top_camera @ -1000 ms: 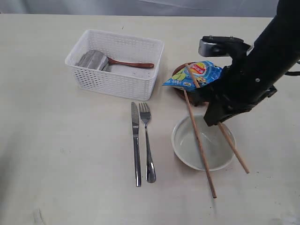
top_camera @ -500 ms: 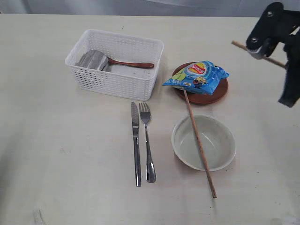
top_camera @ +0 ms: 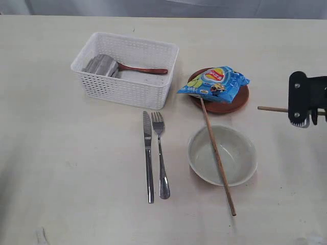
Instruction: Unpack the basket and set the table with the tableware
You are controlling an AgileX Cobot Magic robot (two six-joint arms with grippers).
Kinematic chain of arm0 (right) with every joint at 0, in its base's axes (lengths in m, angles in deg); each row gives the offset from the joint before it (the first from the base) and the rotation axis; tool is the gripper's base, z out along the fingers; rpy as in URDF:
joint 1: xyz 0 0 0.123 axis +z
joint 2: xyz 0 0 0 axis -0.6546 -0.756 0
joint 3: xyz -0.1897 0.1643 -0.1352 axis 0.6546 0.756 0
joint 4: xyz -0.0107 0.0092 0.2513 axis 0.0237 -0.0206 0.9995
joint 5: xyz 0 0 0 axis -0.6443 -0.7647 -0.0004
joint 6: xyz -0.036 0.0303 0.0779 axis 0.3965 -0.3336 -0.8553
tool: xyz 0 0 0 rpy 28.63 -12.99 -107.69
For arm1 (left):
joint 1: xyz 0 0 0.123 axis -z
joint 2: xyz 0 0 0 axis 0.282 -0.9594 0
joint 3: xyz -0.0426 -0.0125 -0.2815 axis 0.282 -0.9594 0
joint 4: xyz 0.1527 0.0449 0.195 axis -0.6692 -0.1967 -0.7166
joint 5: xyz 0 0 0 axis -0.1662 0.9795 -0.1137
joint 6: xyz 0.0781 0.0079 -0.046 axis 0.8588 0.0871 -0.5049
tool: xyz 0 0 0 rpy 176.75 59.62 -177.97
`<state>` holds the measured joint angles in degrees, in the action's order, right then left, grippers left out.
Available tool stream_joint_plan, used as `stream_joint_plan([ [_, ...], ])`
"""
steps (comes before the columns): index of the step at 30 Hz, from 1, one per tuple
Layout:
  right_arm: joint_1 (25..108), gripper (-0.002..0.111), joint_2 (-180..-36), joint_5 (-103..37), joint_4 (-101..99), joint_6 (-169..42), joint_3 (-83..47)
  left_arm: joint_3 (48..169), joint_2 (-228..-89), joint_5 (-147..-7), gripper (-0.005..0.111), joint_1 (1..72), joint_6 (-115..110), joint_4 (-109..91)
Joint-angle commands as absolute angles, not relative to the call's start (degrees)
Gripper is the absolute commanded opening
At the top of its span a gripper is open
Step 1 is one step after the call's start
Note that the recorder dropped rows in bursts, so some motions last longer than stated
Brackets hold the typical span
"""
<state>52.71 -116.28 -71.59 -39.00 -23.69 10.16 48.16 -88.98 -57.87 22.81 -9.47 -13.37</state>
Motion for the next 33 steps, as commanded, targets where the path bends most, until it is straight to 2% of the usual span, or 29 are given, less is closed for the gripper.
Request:
stream_joint_plan([
  [1,52.3,0.000,-120.9,-69.1,-42.0,-22.6,12.4,48.0,-88.8,-58.3,0.000,23.2,-9.5,-13.7],
  [7,52.5,0.000,-123.6,-65.5,-43.4,-22.7,12.4,48.0,-88.8,-58.3,0.000,23.2,-9.5,-13.7],
  [8,52.5,0.004,-124.3,-64.7,-43.4,-22.9,12.5,48.0,-88.8,-58.3,0.000,23.2,-9.5,-13.7],
  [12,52.5,0.034,-126.9,-64.7,-44.9,-22.9,12.5,48.0,-88.8,-58.3,0.000,23.2,-9.5,-13.7],
  [14,52.4,0.043,-128.3,-64.7,-45.2,-22.9,12.5,48.0,-88.8,-58.3,0.000,23.2,-9.5,-13.7],
  [24,52.4,0.043,-126.6,-62.6,-48.6,-42.9,11.9,48.0,-88.8,-58.3,0.000,23.2,-9.5,-13.7],
  [29,51.6,0.043,-124.1,-68.1,-47.0,-69.5,3.5,48.0,-88.8,-58.3,0.000,23.2,-9.5,-13.7],
  [33,44.1,0.043,-126.6,-74.4,-30.1,-97.8,-5.6,48.0,-88.8,-58.3,0.000,23.2,-9.5,-13.7],
])
